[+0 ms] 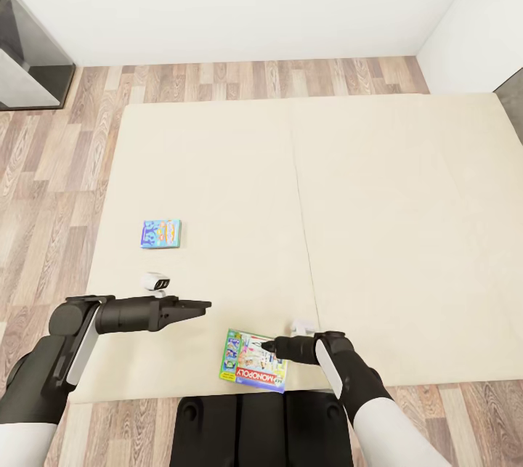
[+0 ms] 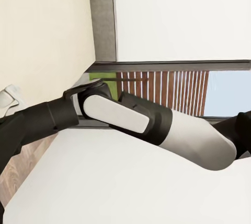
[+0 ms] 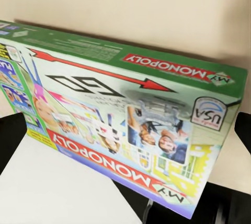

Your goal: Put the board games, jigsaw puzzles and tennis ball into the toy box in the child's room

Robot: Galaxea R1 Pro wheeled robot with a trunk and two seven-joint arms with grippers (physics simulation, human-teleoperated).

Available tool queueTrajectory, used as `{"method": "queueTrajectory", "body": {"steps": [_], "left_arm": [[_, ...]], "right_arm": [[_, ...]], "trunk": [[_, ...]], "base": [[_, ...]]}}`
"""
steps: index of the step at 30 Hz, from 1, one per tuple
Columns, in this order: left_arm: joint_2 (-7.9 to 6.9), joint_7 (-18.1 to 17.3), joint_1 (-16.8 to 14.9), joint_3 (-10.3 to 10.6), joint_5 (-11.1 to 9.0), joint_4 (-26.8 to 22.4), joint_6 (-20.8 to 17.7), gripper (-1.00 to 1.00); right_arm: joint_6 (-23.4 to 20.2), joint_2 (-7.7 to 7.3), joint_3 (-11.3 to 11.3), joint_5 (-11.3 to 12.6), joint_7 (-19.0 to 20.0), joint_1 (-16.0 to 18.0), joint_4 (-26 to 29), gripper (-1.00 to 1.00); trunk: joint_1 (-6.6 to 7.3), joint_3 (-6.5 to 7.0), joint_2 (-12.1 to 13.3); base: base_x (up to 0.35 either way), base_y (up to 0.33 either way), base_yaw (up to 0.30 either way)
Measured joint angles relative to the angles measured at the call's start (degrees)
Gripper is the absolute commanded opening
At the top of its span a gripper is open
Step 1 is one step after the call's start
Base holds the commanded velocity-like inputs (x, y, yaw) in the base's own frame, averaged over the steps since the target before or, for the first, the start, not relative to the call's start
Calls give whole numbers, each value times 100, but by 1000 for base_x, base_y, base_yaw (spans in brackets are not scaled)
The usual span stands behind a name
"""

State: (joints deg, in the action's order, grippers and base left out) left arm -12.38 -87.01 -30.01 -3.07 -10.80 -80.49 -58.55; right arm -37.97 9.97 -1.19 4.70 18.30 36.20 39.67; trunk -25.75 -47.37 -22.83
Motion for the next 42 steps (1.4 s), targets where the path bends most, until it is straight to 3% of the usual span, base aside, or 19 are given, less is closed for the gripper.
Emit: {"method": "queueTrajectory", "body": {"steps": [23, 42], "left_arm": [[1, 0, -2, 6, -7, 0, 0, 100], [1, 0, -2, 7, -5, 0, 0, 100]], "right_arm": [[-403, 0, -1, -9, -31, 155, -112, 100], [-413, 0, 0, -15, -58, 159, -115, 100]], "trunk": [[0, 0, 0], [0, 0, 0]], "base": [[0, 0, 0], [0, 0, 0]]}}
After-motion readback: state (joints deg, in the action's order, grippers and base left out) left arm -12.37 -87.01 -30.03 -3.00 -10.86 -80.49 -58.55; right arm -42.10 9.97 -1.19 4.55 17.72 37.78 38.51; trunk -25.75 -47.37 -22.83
